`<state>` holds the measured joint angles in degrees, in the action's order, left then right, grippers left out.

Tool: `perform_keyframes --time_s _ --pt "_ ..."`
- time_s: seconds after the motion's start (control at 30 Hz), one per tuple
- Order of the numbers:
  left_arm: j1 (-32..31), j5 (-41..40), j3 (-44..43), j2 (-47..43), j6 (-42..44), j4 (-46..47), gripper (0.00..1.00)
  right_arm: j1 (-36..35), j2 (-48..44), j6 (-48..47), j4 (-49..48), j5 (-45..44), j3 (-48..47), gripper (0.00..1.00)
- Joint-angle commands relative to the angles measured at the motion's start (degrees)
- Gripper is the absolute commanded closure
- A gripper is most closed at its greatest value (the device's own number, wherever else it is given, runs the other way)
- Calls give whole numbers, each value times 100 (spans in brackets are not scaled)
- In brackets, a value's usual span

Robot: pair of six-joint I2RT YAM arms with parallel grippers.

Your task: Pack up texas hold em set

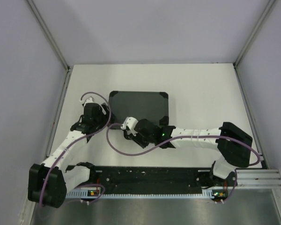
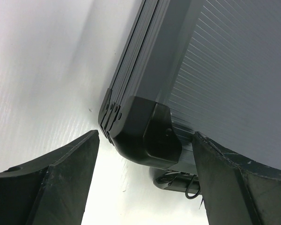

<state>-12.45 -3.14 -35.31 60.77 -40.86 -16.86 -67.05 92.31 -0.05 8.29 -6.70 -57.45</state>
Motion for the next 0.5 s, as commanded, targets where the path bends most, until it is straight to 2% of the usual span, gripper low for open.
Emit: perform_keyframes --time_s 0.0,0.13,0.3,0.47 --pt "41 -108 305 137 -62 -397 16 -107 146 -188 -337 -112 -249 63" --pt "58 -143 393 110 -106 -370 16 -116 322 -240 -337 -104 -293 61" --pt "76 -108 411 128 -80 -362 16 -265 542 -574 -390 -392 -346 54" --pt "120 -187 472 66 -1 -379 16 -388 814 -882 -311 -621 -477 54"
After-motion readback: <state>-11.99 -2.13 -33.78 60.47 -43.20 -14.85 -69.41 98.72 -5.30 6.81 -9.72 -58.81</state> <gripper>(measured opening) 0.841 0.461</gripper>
